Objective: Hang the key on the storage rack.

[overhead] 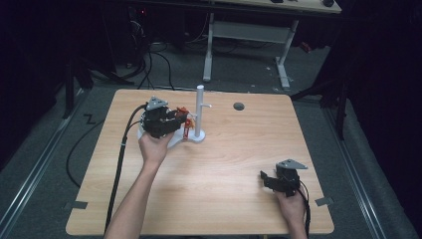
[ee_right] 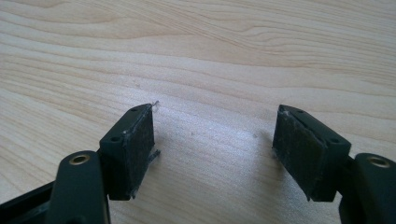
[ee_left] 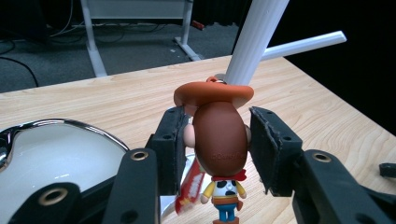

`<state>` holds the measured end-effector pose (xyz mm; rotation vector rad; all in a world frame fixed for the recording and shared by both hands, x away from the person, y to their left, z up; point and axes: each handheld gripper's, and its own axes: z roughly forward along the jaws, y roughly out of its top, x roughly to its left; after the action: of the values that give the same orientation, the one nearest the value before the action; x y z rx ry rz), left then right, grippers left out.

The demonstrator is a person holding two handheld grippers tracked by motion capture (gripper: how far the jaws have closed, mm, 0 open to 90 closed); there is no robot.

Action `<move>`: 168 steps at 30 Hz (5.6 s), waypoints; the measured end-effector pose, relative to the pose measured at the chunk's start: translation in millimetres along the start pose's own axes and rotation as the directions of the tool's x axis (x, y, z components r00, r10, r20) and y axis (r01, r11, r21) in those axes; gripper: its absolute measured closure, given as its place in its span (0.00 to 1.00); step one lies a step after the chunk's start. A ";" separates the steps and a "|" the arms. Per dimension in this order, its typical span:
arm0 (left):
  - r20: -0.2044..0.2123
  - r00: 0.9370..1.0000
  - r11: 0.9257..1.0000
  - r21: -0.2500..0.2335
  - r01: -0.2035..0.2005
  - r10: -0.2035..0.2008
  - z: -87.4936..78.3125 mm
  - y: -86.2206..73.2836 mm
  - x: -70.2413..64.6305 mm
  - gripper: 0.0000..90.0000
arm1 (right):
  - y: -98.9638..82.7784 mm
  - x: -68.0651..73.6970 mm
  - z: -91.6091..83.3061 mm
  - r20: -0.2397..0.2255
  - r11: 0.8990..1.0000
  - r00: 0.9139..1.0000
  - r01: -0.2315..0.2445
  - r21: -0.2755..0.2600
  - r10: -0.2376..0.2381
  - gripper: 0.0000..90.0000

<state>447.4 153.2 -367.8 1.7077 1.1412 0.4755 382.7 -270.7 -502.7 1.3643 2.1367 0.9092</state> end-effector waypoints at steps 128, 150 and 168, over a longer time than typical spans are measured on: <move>-0.044 0.998 0.988 0.153 -0.035 0.042 8.3 -76.8 -5.8 0.40 | -0.1 0.3 -0.1 0.000 1.000 1.000 -0.001 -0.001 0.001 0.33; -0.040 0.999 0.994 0.107 -0.013 0.017 -18.0 -89.3 -3.8 0.40 | 0.0 0.4 0.0 0.001 1.000 1.000 -0.002 -0.001 0.002 0.33; -0.059 0.998 0.995 0.101 0.013 -0.007 -33.9 -105.0 3.7 0.40 | 0.0 0.4 0.1 0.001 1.000 1.000 -0.002 -0.001 0.002 0.33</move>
<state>374.8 180.9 -446.2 1.7846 1.2335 0.4716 382.5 -270.3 -502.7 1.3661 2.1343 0.9096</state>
